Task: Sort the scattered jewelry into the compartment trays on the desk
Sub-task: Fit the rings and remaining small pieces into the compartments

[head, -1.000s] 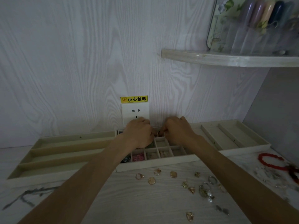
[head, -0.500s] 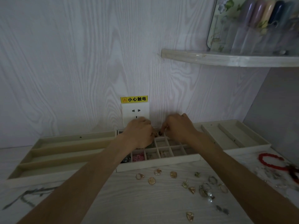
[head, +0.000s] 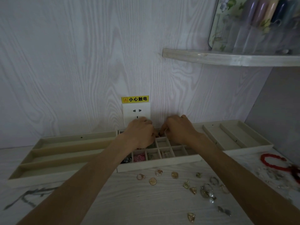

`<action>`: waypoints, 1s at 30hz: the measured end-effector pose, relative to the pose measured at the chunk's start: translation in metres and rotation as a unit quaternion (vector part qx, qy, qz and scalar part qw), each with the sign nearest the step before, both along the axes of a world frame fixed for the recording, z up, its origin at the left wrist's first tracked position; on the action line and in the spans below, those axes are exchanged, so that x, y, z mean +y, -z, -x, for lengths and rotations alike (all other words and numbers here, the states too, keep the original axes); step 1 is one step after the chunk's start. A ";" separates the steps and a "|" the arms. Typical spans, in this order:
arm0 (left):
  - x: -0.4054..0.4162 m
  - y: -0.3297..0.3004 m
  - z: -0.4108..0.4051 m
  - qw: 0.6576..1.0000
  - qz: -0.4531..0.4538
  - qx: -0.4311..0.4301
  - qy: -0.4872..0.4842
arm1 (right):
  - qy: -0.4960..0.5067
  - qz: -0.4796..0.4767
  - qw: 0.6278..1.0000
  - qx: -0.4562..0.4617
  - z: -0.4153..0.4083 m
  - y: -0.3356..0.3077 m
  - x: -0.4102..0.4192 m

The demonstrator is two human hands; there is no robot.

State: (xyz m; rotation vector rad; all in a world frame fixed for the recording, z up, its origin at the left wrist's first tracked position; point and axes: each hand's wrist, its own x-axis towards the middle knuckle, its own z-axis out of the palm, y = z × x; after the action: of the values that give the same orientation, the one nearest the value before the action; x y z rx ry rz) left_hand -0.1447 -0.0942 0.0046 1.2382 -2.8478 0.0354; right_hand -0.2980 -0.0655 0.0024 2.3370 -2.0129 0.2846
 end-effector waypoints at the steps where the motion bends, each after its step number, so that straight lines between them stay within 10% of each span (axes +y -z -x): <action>1: 0.001 -0.002 -0.001 1.000 -0.007 0.019 -0.002 | 0.002 0.001 1.000 -0.011 0.001 -0.002 0.000; 18: 0.081 -0.011 -0.071 0.968 -0.003 0.233 -0.094 | -0.025 -0.018 0.988 -0.154 0.018 -0.026 0.095; 30: 0.132 0.033 -0.064 0.976 -0.066 0.193 -0.080 | -0.051 0.027 0.994 -0.096 -0.021 0.024 0.140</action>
State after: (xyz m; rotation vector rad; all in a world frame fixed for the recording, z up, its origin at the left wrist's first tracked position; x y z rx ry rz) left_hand -0.0810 0.0376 -0.0287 1.3260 -2.4457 -0.3570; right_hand -0.2772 0.0741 -0.0219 2.4673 -1.9368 0.5822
